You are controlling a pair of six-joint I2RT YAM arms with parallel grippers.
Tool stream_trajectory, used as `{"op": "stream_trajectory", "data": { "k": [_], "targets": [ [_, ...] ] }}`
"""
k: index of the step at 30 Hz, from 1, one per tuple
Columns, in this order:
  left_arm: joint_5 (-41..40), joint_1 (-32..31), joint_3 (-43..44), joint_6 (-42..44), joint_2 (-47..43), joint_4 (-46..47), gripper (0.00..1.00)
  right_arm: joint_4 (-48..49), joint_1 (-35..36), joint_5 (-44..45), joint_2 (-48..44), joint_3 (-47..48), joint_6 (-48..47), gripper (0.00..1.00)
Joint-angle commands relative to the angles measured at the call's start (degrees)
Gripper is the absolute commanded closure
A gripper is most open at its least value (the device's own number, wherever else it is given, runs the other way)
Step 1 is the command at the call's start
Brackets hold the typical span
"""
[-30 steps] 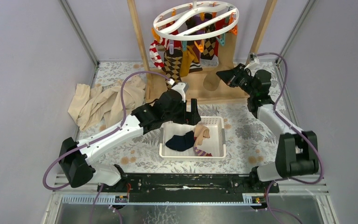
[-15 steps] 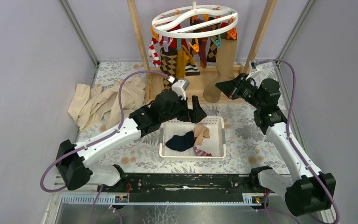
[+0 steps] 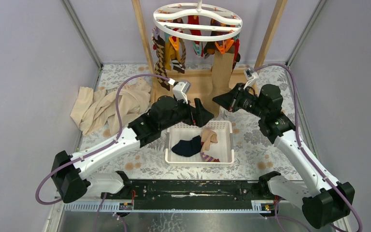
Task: Remove the socks clipped to the hanger
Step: Remove the sock from the hanger.
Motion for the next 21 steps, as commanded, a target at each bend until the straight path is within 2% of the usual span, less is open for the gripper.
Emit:
{"op": "stream_trajectory", "data": {
  "k": [1, 17, 18, 21],
  "targets": [
    [-2.8, 0.2, -1.8, 3.0, -0.7, 6.0, 0.02, 0.7, 2.1, -1.3, 0.0, 4.0, -0.7, 1.00],
    [-7.4, 0.3, -2.3, 6.5, 1.3, 11.5, 0.02, -1.3, 7.4, -0.1, 4.9, 8.5, -1.4, 1.00],
    [-7.3, 0.2, -2.2, 6.7, 1.5, 11.3, 0.07, -1.4, 7.6, 0.1, 5.1, 8.5, -1.5, 1.00],
    [-6.6, 0.2, -0.9, 7.2, 2.0, 10.1, 0.30, -1.7, 7.9, 0.3, 5.8, 8.6, -1.8, 1.00]
  ]
}}
